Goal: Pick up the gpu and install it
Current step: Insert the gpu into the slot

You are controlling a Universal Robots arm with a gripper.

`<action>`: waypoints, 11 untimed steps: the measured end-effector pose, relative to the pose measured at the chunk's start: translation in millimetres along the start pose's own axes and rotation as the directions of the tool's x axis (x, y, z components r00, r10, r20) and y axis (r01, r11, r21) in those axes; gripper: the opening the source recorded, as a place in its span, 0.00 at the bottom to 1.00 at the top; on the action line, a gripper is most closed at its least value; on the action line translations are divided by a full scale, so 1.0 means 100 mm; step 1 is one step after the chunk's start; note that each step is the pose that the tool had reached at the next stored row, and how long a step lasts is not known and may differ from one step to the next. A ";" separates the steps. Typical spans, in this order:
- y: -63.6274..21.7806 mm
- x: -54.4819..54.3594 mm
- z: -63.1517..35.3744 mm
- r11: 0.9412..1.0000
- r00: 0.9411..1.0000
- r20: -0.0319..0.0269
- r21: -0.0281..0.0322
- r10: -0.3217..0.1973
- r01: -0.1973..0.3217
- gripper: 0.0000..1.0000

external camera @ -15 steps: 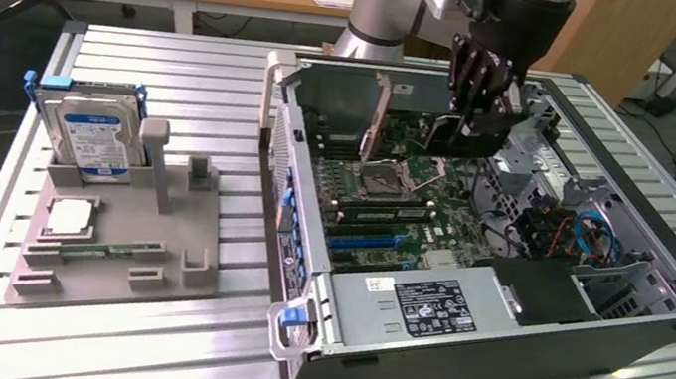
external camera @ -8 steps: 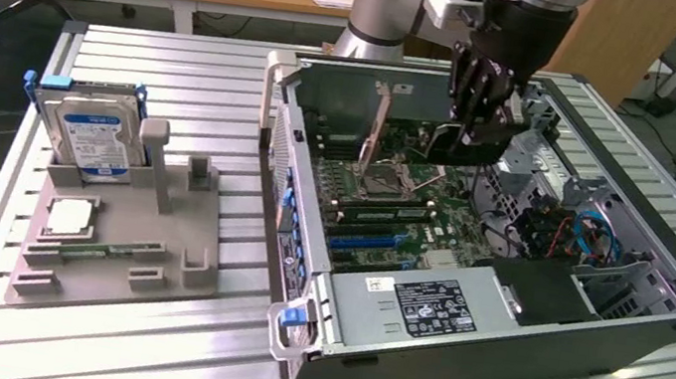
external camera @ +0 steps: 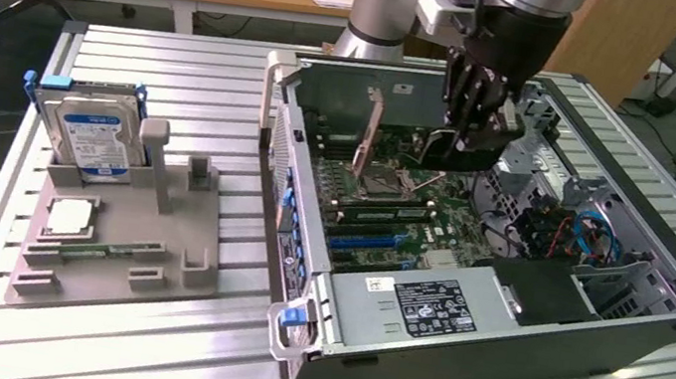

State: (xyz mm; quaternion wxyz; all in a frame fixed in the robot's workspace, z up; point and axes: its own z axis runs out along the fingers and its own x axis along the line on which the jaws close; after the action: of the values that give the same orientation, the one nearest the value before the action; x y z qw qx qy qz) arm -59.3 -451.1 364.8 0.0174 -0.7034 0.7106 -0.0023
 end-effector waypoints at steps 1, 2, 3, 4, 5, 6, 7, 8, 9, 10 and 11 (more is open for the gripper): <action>0.028 0.00 0.007 1.000 1.000 0.000 0.000 0.000 0.000 0.27; 0.058 0.00 0.016 1.000 1.000 0.000 0.000 0.000 0.000 0.27; 0.084 0.00 0.025 1.000 1.000 0.000 0.000 0.000 0.000 0.27; 0.108 0.00 0.035 1.000 1.000 0.000 0.000 0.000 0.000 0.27; 0.123 0.00 0.046 1.000 1.000 0.000 0.000 0.000 0.000 0.27; 0.132 0.00 0.062 1.000 1.000 0.000 0.000 0.000 0.000 0.27; 0.137 0.00 0.081 1.000 1.000 0.000 0.000 0.000 0.000 0.27; 0.141 0.00 0.098 1.000 1.000 0.000 0.000 0.000 0.000 0.27; 0.144 0.00 0.116 1.000 1.000 0.000 0.000 0.000 0.000 0.27; 0.149 0.00 0.133 1.000 1.000 0.000 0.000 0.000 0.000 0.27; 0.153 0.01 0.152 1.000 1.000 0.000 0.000 0.000 0.000 0.27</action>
State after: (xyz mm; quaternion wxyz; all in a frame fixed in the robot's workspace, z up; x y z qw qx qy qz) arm -74.1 -451.1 349.2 0.0174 -0.7034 0.7106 -0.0023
